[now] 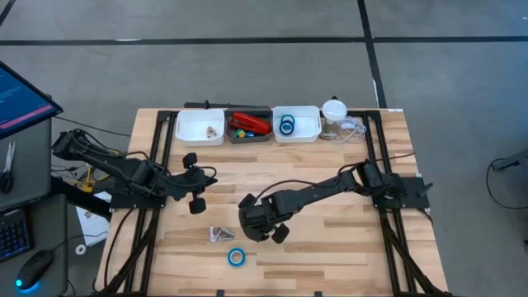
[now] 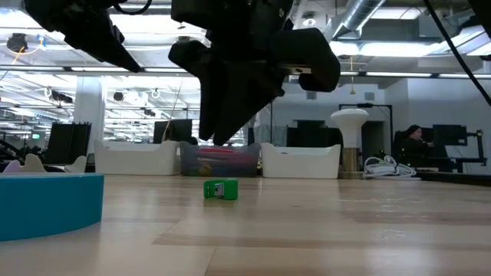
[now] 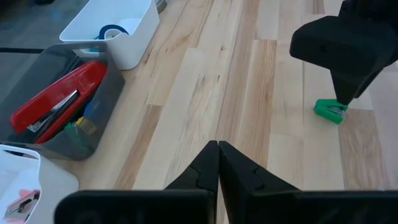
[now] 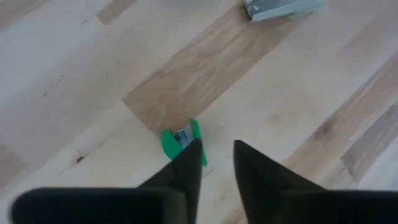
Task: Pick and place Stapler, Stapler remover, tape
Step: Put the green stapler into the black bin
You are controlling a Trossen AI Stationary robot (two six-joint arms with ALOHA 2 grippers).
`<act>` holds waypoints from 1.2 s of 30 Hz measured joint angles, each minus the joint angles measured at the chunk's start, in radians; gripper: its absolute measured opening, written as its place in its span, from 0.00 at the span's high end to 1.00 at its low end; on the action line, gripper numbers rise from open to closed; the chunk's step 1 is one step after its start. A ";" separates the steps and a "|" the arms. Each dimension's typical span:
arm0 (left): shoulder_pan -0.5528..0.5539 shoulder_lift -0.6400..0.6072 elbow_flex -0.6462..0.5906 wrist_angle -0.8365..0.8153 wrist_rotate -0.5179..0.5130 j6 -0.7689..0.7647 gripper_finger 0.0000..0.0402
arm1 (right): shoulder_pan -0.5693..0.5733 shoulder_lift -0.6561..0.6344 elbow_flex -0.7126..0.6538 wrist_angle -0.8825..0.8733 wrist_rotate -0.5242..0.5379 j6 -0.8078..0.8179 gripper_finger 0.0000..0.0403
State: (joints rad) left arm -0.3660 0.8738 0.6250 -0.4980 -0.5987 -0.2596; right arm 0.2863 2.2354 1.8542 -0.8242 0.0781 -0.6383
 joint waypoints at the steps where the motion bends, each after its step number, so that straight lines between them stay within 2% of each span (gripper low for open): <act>1: 0.000 0.000 0.000 0.000 0.000 0.000 0.99 | 0.000 0.000 0.000 0.000 0.000 0.000 0.74; 6: 0.000 0.000 0.000 0.000 0.000 -0.008 0.99 | 0.000 0.008 0.000 -0.016 -0.003 -0.001 0.57; 11: 0.000 0.000 0.000 0.000 0.000 -0.009 0.99 | -0.002 0.010 -0.040 -0.006 -0.029 -0.005 0.50; 30: 0.000 0.000 0.000 0.001 0.000 -0.015 0.99 | -0.038 0.011 -0.114 0.077 -0.058 0.000 0.52; 36: 0.000 0.000 0.000 0.001 0.000 -0.015 0.99 | -0.038 0.011 -0.114 0.082 -0.086 0.011 0.56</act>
State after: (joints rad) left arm -0.3664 0.8741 0.6250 -0.4973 -0.5983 -0.2749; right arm 0.2481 2.2467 1.7397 -0.7422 -0.0074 -0.6270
